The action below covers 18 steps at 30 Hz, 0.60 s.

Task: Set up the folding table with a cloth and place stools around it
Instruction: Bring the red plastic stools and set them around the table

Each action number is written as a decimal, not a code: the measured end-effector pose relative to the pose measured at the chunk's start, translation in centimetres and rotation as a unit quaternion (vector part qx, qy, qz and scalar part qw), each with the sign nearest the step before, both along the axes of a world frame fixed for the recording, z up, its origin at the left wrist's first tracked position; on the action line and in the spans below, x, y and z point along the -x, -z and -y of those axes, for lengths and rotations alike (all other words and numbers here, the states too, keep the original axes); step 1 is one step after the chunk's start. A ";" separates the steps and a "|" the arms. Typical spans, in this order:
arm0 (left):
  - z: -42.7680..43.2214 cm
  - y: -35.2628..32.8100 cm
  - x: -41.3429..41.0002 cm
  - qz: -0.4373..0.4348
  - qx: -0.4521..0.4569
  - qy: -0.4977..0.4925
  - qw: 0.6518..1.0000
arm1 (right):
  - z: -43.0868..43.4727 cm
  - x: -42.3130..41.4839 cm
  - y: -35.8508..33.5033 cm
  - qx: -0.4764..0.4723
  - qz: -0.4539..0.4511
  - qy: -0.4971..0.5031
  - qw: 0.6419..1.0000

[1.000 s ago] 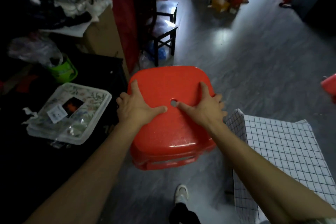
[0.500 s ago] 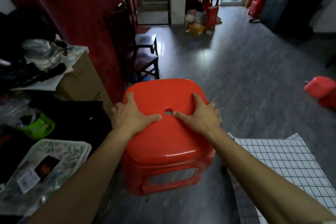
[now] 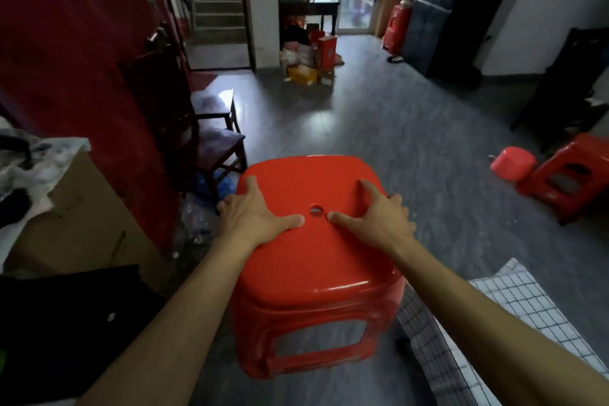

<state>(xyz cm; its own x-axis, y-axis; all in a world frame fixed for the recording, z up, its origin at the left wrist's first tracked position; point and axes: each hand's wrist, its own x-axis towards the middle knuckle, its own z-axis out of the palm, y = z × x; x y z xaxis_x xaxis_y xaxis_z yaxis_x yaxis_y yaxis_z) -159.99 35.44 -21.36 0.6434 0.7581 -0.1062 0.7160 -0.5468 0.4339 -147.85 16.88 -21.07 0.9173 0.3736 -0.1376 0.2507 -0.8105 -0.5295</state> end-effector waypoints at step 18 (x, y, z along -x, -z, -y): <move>-7.0 2.2 -27.9 -0.040 0.005 0.113 0.993 | -5.0 -23.6 3.9 -0.040 -0.034 0.128 0.990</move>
